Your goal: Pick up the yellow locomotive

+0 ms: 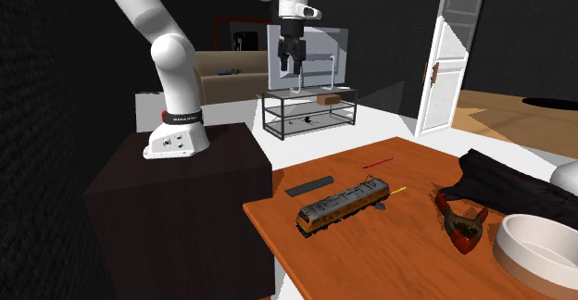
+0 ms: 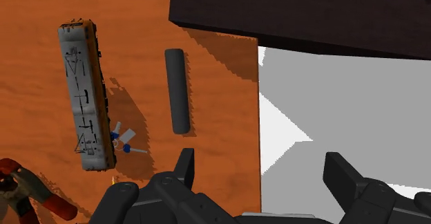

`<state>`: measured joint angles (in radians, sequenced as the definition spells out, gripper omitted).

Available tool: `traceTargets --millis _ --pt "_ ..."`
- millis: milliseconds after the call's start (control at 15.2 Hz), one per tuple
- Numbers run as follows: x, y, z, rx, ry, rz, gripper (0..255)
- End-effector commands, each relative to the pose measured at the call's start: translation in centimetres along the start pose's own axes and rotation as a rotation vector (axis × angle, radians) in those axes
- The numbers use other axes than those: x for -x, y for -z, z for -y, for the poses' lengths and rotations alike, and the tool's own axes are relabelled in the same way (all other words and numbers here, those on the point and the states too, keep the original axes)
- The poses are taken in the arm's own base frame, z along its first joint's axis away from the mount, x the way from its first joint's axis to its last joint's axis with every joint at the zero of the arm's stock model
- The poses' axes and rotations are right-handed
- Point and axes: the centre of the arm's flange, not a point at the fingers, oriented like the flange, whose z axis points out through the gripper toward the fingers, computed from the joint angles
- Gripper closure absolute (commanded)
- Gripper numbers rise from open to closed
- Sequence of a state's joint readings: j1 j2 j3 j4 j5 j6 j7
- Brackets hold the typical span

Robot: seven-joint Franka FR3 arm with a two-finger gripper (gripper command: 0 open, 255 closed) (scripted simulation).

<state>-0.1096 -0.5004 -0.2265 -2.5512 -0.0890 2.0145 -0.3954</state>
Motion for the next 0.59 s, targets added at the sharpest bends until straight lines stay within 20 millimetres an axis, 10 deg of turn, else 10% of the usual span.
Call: traceTargets --millis 0,528 --pt "-0.3 -2.0 -1.9 0.005 0.003 0.001 0" --pt "-1.7 -9.2 -9.2 0.023 0.014 0.01 0"
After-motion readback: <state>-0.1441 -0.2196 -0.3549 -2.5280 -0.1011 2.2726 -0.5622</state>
